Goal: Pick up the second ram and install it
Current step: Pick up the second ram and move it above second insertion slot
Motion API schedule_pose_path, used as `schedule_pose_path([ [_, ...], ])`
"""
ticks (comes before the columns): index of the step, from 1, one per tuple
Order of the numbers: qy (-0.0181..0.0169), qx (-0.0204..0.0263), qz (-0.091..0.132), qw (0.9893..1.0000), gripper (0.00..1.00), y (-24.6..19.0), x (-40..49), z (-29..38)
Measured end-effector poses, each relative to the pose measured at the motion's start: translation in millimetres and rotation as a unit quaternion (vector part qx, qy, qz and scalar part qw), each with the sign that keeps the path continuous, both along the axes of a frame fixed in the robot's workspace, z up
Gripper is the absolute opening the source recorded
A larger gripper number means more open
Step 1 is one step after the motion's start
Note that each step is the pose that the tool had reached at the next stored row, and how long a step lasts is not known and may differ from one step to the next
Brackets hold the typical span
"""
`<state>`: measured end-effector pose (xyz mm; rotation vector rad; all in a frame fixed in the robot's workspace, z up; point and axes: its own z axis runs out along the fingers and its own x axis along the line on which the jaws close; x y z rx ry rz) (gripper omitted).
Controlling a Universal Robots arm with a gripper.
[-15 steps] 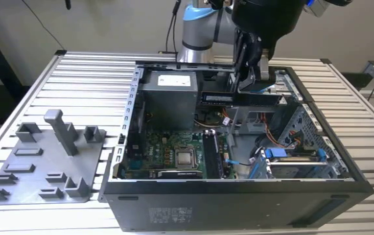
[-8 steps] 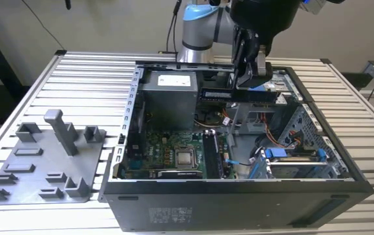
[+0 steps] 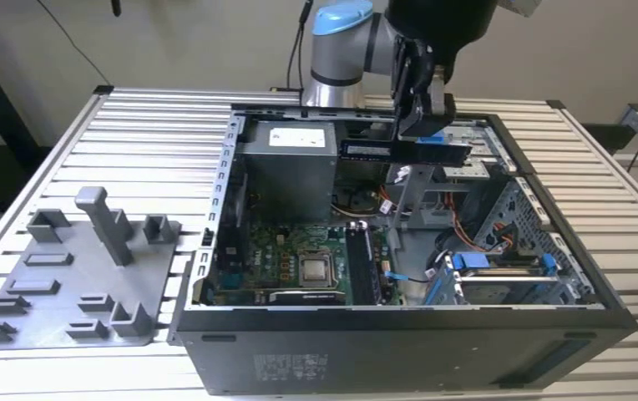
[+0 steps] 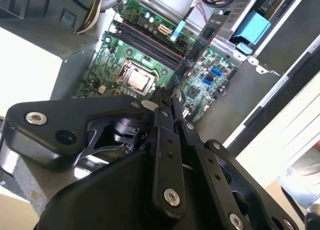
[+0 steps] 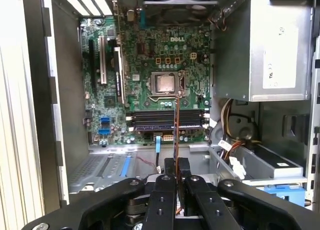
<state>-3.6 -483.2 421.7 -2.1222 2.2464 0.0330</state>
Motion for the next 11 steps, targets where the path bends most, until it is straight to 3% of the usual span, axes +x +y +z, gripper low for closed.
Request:
schedule_pose_path([
  [11,0.0000,0.0000,-0.001,1.0000,0.14,29.8,-0.7,-0.9],
])
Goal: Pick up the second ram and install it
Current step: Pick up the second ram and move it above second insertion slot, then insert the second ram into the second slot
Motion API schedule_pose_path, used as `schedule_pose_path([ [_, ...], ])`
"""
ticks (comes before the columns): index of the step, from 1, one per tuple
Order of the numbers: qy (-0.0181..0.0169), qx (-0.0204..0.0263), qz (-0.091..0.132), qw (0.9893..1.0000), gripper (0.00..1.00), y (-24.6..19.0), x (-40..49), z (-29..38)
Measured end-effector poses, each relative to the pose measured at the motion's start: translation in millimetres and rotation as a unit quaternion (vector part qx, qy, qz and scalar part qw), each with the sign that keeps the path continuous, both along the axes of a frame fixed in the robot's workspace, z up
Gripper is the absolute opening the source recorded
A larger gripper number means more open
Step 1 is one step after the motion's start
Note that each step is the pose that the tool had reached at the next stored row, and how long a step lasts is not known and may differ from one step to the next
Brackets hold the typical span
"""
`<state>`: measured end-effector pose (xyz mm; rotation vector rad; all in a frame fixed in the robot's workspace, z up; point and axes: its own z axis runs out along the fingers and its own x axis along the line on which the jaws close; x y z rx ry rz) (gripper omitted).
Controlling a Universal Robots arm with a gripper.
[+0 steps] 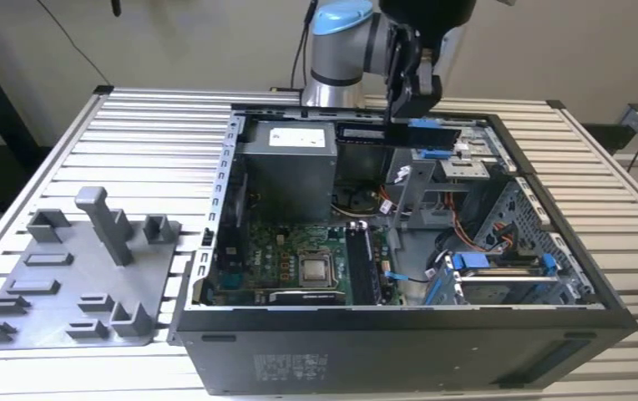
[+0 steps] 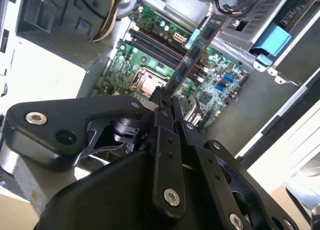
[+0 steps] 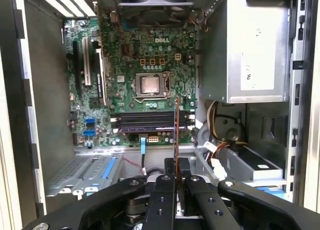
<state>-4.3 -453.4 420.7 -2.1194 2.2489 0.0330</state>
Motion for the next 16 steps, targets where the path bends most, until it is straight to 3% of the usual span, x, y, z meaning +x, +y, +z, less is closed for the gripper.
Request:
schedule_pose_path([
  [8,0.0000,0.0000,0.000,1.0000,0.14,21.6,-0.1,-1.1],
  [16,0.0000,0.0000,0.000,1.0000,0.14,22.0,-0.1,-1.4],
])
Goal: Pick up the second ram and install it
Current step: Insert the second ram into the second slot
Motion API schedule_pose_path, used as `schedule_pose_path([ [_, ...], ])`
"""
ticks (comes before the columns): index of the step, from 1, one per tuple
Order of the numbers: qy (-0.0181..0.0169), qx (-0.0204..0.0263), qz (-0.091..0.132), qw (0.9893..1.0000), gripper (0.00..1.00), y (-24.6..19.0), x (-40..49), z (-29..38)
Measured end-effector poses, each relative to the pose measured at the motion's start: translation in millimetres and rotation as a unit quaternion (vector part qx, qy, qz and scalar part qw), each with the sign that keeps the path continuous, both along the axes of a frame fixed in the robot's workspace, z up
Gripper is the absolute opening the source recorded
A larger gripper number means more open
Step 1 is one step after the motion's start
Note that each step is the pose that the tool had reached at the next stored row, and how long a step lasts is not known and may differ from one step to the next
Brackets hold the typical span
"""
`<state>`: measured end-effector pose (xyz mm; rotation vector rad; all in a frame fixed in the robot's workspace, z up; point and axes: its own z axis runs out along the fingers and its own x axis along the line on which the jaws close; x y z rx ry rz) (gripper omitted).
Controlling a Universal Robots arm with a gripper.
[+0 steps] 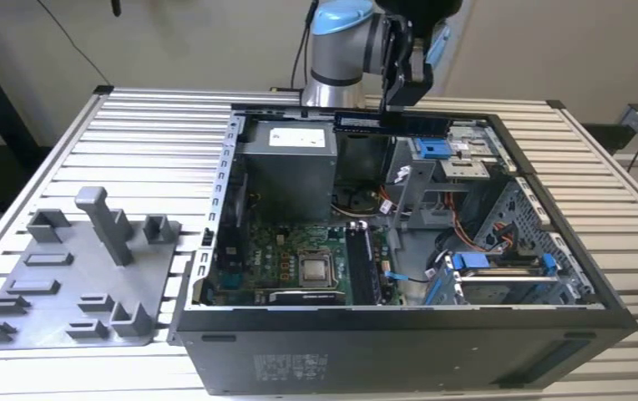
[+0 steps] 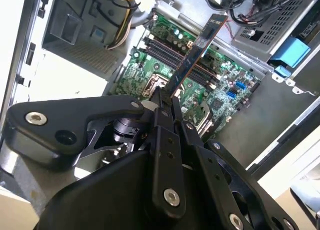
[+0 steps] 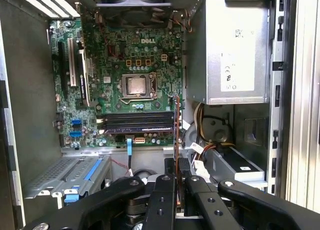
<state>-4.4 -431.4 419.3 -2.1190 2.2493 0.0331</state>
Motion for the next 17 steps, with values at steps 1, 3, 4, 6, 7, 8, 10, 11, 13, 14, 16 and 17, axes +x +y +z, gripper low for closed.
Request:
schedule_pose_path([
  [1,0.0000,0.0000,0.000,1.0000,0.14,0.0,0.0,0.0],
  [3,0.0000,0.0000,0.000,1.0000,0.14,0.0,0.0,-0.1],
  [4,0.0000,0.0000,0.000,1.0000,0.14,0.0,0.0,0.0],
  [6,0.0000,0.0000,0.000,1.0000,0.14,0.0,0.0,-0.1],
  [7,0.0000,0.0000,0.000,1.0000,0.14,0.0,0.0,-0.1],
  [8,0.0000,0.0000,-0.001,1.0000,0.14,0.0,0.0,0.0],
  [10,0.0000,0.0000,-0.005,1.0000,0.14,0.0,0.0,-0.1],
  [11,0.0000,0.0001,-0.009,1.0000,0.14,0.0,0.0,-0.1],
  [13,0.0000,0.0001,-0.017,0.9999,0.14,0.0,0.0,-0.2],
  [14,0.0000,0.0001,-0.021,0.9998,0.14,0.0,0.0,-0.2],
  [16,0.0000,0.0000,-0.027,0.9996,0.14,0.0,0.0,-0.2],
  [17,0.0000,0.0000,-0.029,0.9996,0.14,0.0,0.4,-0.2],
])
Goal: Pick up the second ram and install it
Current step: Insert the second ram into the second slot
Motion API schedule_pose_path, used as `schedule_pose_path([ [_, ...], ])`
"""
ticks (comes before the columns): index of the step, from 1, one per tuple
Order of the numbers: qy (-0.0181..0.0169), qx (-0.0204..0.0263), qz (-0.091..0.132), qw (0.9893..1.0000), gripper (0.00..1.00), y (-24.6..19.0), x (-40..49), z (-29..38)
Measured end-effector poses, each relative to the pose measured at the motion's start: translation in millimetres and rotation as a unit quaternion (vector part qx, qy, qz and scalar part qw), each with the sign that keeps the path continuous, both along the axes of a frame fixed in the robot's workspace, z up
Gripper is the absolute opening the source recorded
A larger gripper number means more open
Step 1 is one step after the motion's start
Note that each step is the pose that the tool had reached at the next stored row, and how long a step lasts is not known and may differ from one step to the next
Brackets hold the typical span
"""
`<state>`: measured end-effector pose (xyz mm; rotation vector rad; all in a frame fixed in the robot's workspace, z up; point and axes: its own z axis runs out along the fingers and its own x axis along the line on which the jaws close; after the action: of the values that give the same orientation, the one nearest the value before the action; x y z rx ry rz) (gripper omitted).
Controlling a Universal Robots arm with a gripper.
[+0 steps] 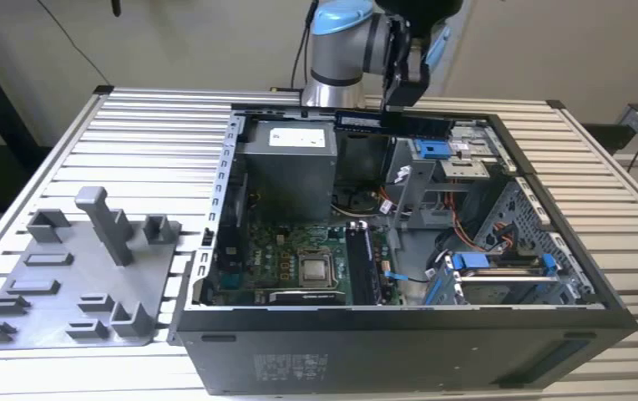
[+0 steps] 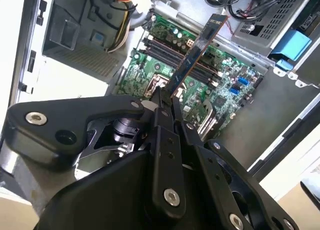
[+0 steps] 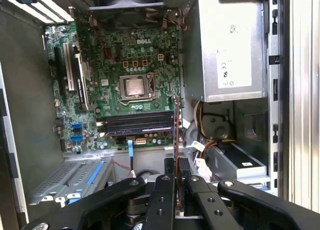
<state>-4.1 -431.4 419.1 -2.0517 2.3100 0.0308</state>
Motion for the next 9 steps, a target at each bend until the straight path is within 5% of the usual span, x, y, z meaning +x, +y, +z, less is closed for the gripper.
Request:
schedule_pose_path([
  [9,0.0000,-0.0001,-0.031,0.9995,0.14,0.0,0.1,-0.1],
])
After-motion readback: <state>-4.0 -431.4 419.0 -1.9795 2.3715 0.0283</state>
